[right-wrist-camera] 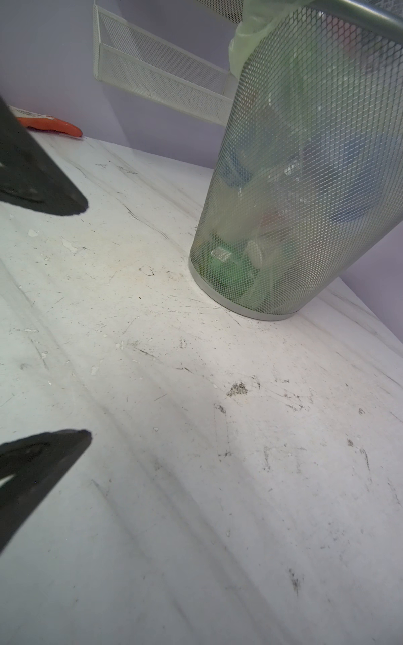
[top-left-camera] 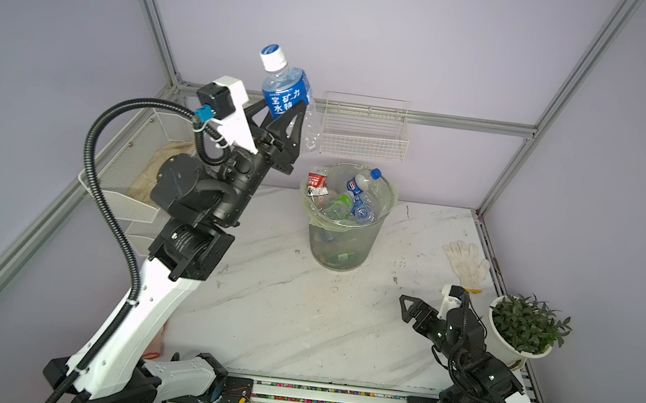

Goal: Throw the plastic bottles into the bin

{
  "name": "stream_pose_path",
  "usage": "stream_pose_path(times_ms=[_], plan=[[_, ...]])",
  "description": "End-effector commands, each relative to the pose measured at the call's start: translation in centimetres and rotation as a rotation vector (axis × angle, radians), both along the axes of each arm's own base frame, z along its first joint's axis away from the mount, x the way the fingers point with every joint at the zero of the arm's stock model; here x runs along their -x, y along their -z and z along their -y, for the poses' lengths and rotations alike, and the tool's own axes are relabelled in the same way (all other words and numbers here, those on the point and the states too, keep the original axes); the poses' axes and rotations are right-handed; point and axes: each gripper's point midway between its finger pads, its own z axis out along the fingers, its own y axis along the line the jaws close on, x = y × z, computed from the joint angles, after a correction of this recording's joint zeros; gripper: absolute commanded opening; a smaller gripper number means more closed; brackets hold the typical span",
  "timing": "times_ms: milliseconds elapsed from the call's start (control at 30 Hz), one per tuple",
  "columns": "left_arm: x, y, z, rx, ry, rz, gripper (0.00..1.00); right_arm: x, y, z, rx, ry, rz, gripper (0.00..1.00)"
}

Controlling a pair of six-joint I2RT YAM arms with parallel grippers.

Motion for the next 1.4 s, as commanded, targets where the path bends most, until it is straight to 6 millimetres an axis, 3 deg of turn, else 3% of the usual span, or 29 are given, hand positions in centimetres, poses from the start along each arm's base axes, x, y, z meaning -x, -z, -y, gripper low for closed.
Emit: stream_pose_path(times_ms=[0,33,67,200,233,300,333,367,500,600,800,933,1000,1167,1367], plan=[[-2.0,0.2,2.3,-0.045,0.048,-0.04,0.26,0.4,0.7,0.2,-0.006,0.007,-0.027,0.97],[-3.1,0.9,2.8,-0.048,0.047,-0.07,0.26,0.5,0.7,0.3,-0.007,0.008,-0.028,0.97],[-5.4,2.8,4.1,-0.066,0.044,-0.126,0.26,0.6,0.6,0.3,-0.008,0.007,-0.026,0.97],[-11.0,9.8,7.5,-0.168,0.044,-0.324,0.28,0.9,0.3,0.5,-0.01,0.006,-0.02,0.97],[-12.1,11.8,8.2,-0.211,0.04,-0.391,0.36,1.0,0.3,0.4,-0.015,0.004,-0.021,0.97],[-13.5,14.8,9.1,-0.284,0.041,-0.512,0.85,1.1,0.3,0.4,-0.02,0.0,-0.024,0.97],[-13.3,14.9,9.3,-0.306,0.055,-0.544,0.97,1.2,0.3,0.3,-0.023,-0.004,-0.027,0.97],[-12.8,14.2,9.3,-0.312,0.07,-0.541,1.0,1.3,0.4,0.3,-0.023,-0.006,-0.028,0.97],[-8.4,8.2,7.3,-0.256,0.057,-0.405,1.0,1.4,0.3,0.5,-0.033,0.0,-0.019,0.97],[-5.3,5.2,5.1,-0.199,0.05,-0.341,1.0,1.2,0.2,0.3,-0.04,0.002,-0.017,0.97],[0.3,3.2,1.4,-0.126,0.06,-0.269,1.0,0.7,-0.1,-0.4,-0.057,-0.015,-0.024,0.97],[2.3,4.4,-0.8,-0.107,0.019,-0.265,1.0,0.4,-1.4,-0.5,-0.048,-0.017,-0.006,0.97],[2.7,5.9,-1.7,-0.112,-0.012,-0.284,1.0,0.0,-2.3,-0.5,-0.041,-0.016,0.01,0.97],[2.5,11.3,-3.8,-0.148,-0.121,-0.376,1.0,-1.4,-4.6,-0.6,0.005,-0.006,0.052,0.97],[2.3,17.6,-6.3,-0.214,-0.265,-0.481,1.0,-3.4,-9.1,-0.8,0.066,0.002,0.152,0.97]])
